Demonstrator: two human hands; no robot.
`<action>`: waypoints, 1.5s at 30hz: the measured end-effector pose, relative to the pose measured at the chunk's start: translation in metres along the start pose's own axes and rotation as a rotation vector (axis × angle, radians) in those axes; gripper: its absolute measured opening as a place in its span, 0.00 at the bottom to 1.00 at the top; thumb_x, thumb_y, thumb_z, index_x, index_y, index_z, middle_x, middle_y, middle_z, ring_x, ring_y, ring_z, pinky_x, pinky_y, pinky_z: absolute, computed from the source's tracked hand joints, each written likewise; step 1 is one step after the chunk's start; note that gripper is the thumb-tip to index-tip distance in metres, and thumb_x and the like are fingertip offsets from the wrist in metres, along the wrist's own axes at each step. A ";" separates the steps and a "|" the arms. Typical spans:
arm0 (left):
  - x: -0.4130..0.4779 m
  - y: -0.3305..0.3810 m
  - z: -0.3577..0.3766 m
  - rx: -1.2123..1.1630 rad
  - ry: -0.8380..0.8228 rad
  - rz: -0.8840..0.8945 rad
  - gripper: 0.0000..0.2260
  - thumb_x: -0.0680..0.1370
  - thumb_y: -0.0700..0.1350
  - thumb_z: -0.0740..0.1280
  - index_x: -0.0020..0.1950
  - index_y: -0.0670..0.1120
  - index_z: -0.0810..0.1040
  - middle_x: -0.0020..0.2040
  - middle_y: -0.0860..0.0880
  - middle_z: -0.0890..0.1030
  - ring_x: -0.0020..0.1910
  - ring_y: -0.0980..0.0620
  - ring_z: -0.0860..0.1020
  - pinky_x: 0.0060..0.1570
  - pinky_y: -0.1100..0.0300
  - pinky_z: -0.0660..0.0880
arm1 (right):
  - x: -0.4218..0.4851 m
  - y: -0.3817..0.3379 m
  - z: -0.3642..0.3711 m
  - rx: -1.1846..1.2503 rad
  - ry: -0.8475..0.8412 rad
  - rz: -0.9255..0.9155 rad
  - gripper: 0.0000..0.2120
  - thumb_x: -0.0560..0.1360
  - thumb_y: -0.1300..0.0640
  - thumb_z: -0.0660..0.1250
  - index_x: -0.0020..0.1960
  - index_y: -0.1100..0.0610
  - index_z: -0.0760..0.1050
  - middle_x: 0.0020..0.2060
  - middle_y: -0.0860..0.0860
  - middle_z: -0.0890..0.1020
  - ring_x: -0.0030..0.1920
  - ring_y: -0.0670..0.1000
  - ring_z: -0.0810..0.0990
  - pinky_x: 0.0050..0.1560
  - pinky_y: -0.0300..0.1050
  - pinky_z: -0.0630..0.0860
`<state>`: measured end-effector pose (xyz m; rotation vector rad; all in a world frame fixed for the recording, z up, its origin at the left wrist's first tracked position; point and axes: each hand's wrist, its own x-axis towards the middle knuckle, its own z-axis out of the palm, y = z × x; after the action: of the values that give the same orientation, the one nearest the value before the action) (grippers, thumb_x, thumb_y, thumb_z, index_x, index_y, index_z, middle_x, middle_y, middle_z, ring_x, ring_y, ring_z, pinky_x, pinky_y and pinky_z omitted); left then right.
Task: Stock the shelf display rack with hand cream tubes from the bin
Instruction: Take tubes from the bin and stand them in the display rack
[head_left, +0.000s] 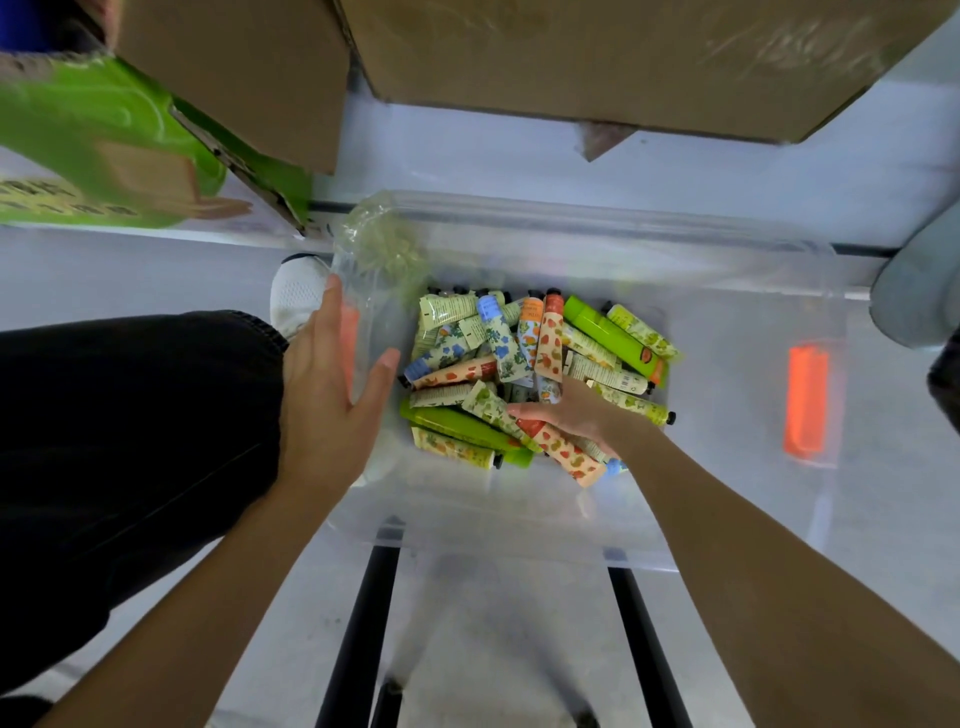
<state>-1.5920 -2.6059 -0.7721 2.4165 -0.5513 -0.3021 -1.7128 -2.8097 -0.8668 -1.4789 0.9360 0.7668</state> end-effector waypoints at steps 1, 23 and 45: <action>0.000 0.000 0.000 -0.004 0.003 0.000 0.34 0.75 0.58 0.57 0.77 0.45 0.54 0.68 0.41 0.71 0.66 0.46 0.67 0.64 0.53 0.63 | 0.000 0.002 0.000 -0.003 -0.005 0.005 0.45 0.58 0.34 0.75 0.69 0.51 0.66 0.59 0.51 0.78 0.56 0.55 0.78 0.61 0.50 0.72; -0.002 0.002 -0.004 -0.050 -0.041 -0.029 0.31 0.76 0.54 0.59 0.77 0.49 0.53 0.68 0.43 0.70 0.66 0.49 0.64 0.64 0.57 0.59 | -0.026 -0.014 -0.004 -0.075 -0.206 0.147 0.44 0.66 0.48 0.76 0.75 0.53 0.56 0.73 0.53 0.64 0.72 0.57 0.62 0.73 0.57 0.58; 0.019 0.218 -0.153 -1.197 -0.388 -0.381 0.27 0.58 0.77 0.63 0.43 0.60 0.84 0.44 0.53 0.86 0.54 0.46 0.81 0.61 0.40 0.72 | -0.310 -0.257 -0.024 0.524 0.028 -0.686 0.08 0.70 0.56 0.73 0.48 0.51 0.78 0.37 0.48 0.85 0.40 0.48 0.85 0.40 0.42 0.79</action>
<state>-1.5903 -2.6882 -0.5184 1.2606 0.0077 -0.9545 -1.6309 -2.7906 -0.4721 -1.2166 0.5260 -0.0100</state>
